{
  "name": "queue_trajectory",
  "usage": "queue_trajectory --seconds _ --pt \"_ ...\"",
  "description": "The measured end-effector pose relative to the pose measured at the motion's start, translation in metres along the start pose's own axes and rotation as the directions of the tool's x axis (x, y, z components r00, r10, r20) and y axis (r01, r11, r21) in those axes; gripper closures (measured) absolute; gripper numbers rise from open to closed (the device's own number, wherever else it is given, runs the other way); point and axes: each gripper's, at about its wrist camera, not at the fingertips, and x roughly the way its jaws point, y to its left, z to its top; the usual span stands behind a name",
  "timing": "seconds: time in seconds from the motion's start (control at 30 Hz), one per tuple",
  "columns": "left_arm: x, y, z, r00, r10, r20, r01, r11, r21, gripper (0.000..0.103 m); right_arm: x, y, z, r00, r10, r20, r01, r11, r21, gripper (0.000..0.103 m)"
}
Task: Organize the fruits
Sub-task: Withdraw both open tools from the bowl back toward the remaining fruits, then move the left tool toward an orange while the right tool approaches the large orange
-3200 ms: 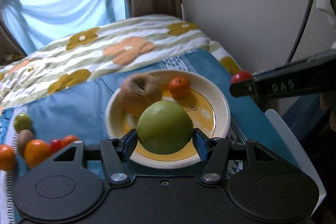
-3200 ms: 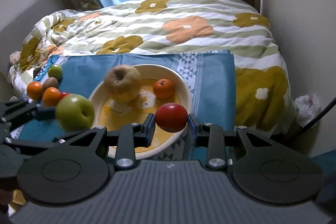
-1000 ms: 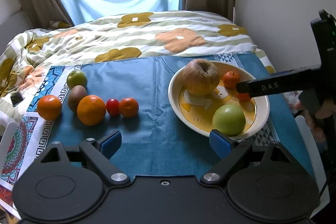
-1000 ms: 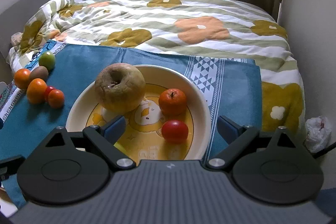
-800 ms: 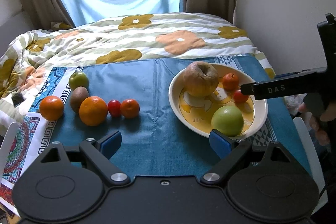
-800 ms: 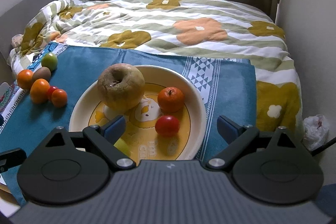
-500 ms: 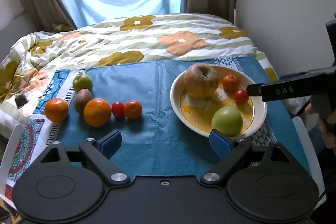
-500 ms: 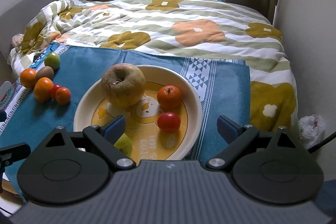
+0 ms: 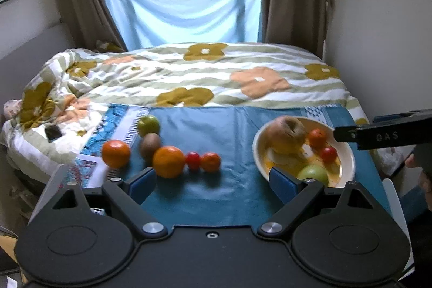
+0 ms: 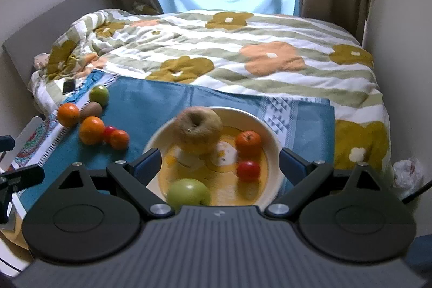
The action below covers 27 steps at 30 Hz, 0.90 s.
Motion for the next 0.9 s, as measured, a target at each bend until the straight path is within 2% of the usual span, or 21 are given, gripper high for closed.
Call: queue_trajectory --seconds 0.17,0.47,0.9 --pt "-0.007 0.032 0.003 1.000 0.017 0.021 -0.017 1.000 0.002 0.009 -0.007 0.025 0.005 1.000 0.011 0.012 -0.012 1.000 0.013 0.000" --pt "0.000 0.097 0.010 1.000 0.000 0.030 -0.002 0.999 0.054 0.009 -0.003 0.086 0.012 1.000 -0.010 0.013 0.009 0.999 0.041 0.000" --pt "0.051 0.184 0.019 0.998 -0.059 -0.009 0.059 0.986 0.156 0.009 0.047 0.176 0.016 0.997 -0.056 -0.048 0.061 0.990 0.126 0.000"
